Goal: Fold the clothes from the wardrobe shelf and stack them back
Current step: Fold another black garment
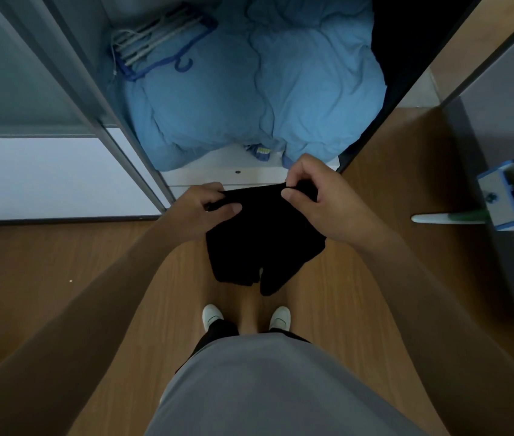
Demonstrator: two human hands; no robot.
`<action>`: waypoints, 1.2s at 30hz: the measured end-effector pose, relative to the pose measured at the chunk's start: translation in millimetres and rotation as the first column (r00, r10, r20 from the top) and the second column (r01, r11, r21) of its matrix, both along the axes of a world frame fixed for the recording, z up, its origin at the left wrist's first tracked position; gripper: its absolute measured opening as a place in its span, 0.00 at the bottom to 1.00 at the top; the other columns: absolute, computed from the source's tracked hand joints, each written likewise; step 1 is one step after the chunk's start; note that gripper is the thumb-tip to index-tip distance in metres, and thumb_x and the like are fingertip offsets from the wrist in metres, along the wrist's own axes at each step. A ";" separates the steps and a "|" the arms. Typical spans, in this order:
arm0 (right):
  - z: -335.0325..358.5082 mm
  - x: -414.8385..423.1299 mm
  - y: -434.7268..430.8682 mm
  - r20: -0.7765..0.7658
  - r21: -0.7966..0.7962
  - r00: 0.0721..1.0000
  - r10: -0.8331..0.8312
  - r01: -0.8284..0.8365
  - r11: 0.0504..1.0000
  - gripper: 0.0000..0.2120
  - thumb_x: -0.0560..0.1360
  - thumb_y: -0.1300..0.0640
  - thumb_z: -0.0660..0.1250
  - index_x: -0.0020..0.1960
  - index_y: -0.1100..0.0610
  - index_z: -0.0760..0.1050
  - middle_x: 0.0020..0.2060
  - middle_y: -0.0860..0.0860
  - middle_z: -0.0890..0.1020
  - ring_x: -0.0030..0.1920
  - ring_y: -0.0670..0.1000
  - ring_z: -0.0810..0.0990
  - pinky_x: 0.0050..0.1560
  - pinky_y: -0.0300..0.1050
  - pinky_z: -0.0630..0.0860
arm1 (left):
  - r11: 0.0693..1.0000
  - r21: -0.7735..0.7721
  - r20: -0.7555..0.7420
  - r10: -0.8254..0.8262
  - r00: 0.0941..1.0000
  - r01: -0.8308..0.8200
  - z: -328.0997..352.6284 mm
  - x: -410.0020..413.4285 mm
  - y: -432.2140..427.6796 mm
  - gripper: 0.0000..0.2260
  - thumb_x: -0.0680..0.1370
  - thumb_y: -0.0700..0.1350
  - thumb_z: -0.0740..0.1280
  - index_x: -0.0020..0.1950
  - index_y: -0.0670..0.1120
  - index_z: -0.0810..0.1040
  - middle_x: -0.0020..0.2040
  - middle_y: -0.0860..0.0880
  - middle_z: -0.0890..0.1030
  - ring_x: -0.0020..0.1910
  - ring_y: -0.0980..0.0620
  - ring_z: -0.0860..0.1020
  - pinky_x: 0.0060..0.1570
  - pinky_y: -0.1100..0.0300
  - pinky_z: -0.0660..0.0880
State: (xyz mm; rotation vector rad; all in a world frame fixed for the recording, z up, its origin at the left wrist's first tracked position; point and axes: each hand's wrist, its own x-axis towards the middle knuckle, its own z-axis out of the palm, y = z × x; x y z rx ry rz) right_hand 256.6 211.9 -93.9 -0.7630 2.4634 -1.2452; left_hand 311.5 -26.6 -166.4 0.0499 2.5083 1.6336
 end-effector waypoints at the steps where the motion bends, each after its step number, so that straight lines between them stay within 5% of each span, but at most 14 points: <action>1: -0.7 -1.6 1.7 0.016 -0.003 1.000 0.005 -0.005 1.000 0.05 0.80 0.62 0.66 0.54 0.56 0.75 0.42 0.45 0.78 0.43 0.43 0.77 0.46 0.42 0.74 | 1.000 0.010 -0.015 0.023 1.000 -0.022 3.9 0.0 0.7 0.14 0.79 0.40 0.70 0.33 0.40 0.77 0.36 0.49 0.73 0.33 0.55 0.73 0.35 0.60 0.67; 4: -1.7 -8.8 6.9 0.022 0.129 0.998 0.061 -0.063 0.990 0.15 0.80 0.63 0.64 0.65 0.54 0.77 0.48 0.48 0.79 0.47 0.45 0.77 0.51 0.36 0.73 | 0.999 -0.011 -0.080 0.043 0.996 -0.044 13.4 -1.9 7.2 0.14 0.79 0.42 0.70 0.35 0.38 0.79 0.36 0.48 0.73 0.33 0.56 0.73 0.35 0.64 0.67; 9: 0.4 -11.1 -4.1 0.043 0.264 0.994 0.098 -0.106 0.959 0.07 0.74 0.65 0.65 0.42 0.59 0.81 0.40 0.50 0.80 0.41 0.44 0.77 0.43 0.40 0.72 | 0.991 -0.125 -0.183 -0.071 0.981 0.048 17.3 -1.3 14.1 0.09 0.78 0.43 0.71 0.43 0.38 0.84 0.42 0.46 0.77 0.36 0.57 0.76 0.37 0.65 0.71; 15: -0.7 -2.9 -28.4 0.275 0.083 0.961 -0.040 0.017 0.996 0.16 0.74 0.68 0.58 0.31 0.54 0.73 0.22 0.40 0.69 0.25 0.40 0.69 0.26 0.31 0.61 | 0.983 -0.160 -0.174 -0.115 0.978 0.087 5.4 8.0 -2.8 0.17 0.74 0.51 0.74 0.38 0.35 0.82 0.39 0.45 0.78 0.38 0.50 0.76 0.39 0.61 0.70; 18: 0.6 -1.5 -37.3 0.361 0.062 0.930 -0.076 0.057 0.996 0.19 0.74 0.67 0.57 0.28 0.53 0.73 0.22 0.42 0.68 0.24 0.41 0.68 0.27 0.32 0.61 | 0.975 -0.166 -0.065 -0.161 0.985 0.148 -16.8 19.8 -6.7 0.18 0.72 0.49 0.77 0.44 0.33 0.82 0.44 0.36 0.80 0.42 0.47 0.76 0.42 0.71 0.71; 20: 1.1 -1.2 -40.2 0.430 0.043 0.898 -0.087 0.075 0.996 0.19 0.73 0.65 0.57 0.25 0.52 0.70 0.22 0.43 0.67 0.25 0.41 0.67 0.30 0.37 0.61 | 0.983 -0.122 0.130 -0.118 0.984 0.134 -30.1 27.5 -5.9 0.17 0.72 0.47 0.78 0.54 0.37 0.82 0.52 0.38 0.82 0.48 0.55 0.79 0.46 0.75 0.72; 22: 4.5 1.0 -41.2 0.483 0.005 0.874 -0.058 0.063 0.998 0.09 0.68 0.60 0.57 0.29 0.59 0.68 0.25 0.48 0.65 0.28 0.45 0.66 0.33 0.42 0.59 | 0.980 -0.135 0.252 -0.111 0.961 0.149 -44.2 32.4 -2.0 0.17 0.73 0.46 0.77 0.58 0.40 0.80 0.55 0.43 0.82 0.48 0.64 0.79 0.47 0.72 0.74; 25: 6.8 3.4 -39.4 0.488 -0.013 0.873 -0.005 0.014 1.000 0.09 0.65 0.58 0.59 0.34 0.65 0.68 0.31 0.53 0.65 0.34 0.50 0.65 0.36 0.46 0.58 | 0.967 -0.203 0.275 -0.096 0.957 0.155 -56.5 33.6 12.1 0.10 0.77 0.41 0.71 0.57 0.41 0.81 0.54 0.44 0.82 0.53 0.52 0.80 0.50 0.63 0.75; 27: 4.0 3.9 -34.7 0.466 0.017 0.884 0.035 -0.048 0.999 0.10 0.72 0.58 0.62 0.35 0.64 0.71 0.28 0.49 0.68 0.31 0.45 0.69 0.34 0.42 0.62 | 0.953 -0.258 0.261 -0.090 0.961 0.159 -60.0 30.9 23.1 0.08 0.78 0.38 0.69 0.56 0.37 0.81 0.53 0.41 0.82 0.53 0.46 0.80 0.53 0.56 0.77; 29: 5.8 4.1 -29.9 0.416 0.044 0.906 0.081 -0.109 0.993 0.13 0.77 0.56 0.65 0.33 0.55 0.74 0.27 0.42 0.72 0.30 0.40 0.72 0.33 0.34 0.67 | 0.960 -0.235 0.234 -0.093 0.968 0.149 -59.1 29.5 31.3 0.07 0.78 0.35 0.68 0.55 0.35 0.81 0.51 0.41 0.82 0.50 0.52 0.81 0.51 0.59 0.76; 33: 14.4 0.9 -23.1 0.365 -0.015 0.923 0.118 -0.121 0.993 0.13 0.78 0.56 0.68 0.35 0.52 0.76 0.28 0.41 0.76 0.31 0.38 0.75 0.34 0.30 0.68 | 0.987 -0.058 0.116 -0.143 0.983 0.151 -56.7 26.9 45.1 0.12 0.75 0.30 0.70 0.57 0.37 0.78 0.47 0.60 0.74 0.48 0.79 0.74 0.45 0.82 0.68; 36: 18.4 -1.6 -19.5 0.341 0.004 0.930 0.140 -0.150 0.989 0.12 0.78 0.58 0.68 0.35 0.53 0.76 0.28 0.40 0.76 0.31 0.38 0.75 0.35 0.31 0.69 | 0.986 -0.014 0.182 -0.162 0.970 0.168 -53.4 17.4 55.6 0.13 0.75 0.30 0.69 0.51 0.47 0.77 0.41 0.65 0.79 0.44 0.74 0.77 0.42 0.75 0.73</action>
